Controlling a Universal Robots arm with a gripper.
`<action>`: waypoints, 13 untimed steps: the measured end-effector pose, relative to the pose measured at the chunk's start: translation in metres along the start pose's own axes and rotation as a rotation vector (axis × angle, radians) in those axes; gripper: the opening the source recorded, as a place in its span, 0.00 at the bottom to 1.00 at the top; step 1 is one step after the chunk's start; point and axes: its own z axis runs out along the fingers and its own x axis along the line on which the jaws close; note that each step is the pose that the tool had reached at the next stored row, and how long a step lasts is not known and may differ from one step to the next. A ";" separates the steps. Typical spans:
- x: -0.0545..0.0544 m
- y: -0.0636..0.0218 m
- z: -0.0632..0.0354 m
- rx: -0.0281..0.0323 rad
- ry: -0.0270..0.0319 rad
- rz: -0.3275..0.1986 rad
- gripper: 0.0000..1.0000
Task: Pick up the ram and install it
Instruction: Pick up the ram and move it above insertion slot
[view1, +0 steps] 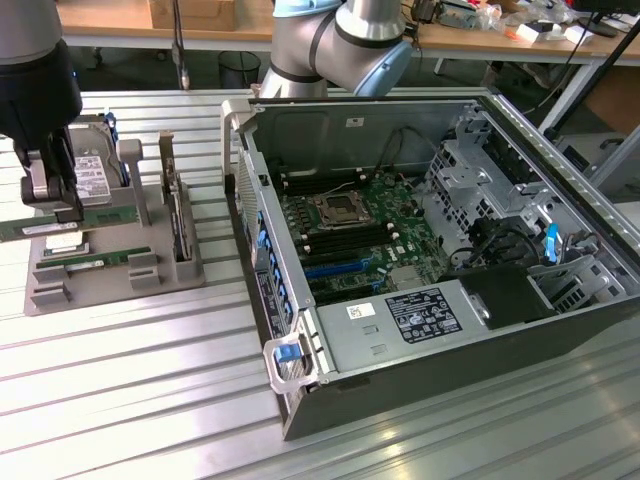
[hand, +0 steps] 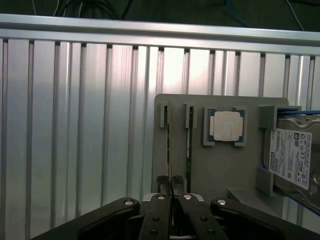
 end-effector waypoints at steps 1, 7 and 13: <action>0.000 0.0000 -0.0013 0.0000 0.0000 0.000 0.12; 0.000 0.0003 -0.0099 0.0000 0.0000 0.000 0.12; 0.000 0.0006 -0.0190 -0.0001 0.0001 0.000 0.12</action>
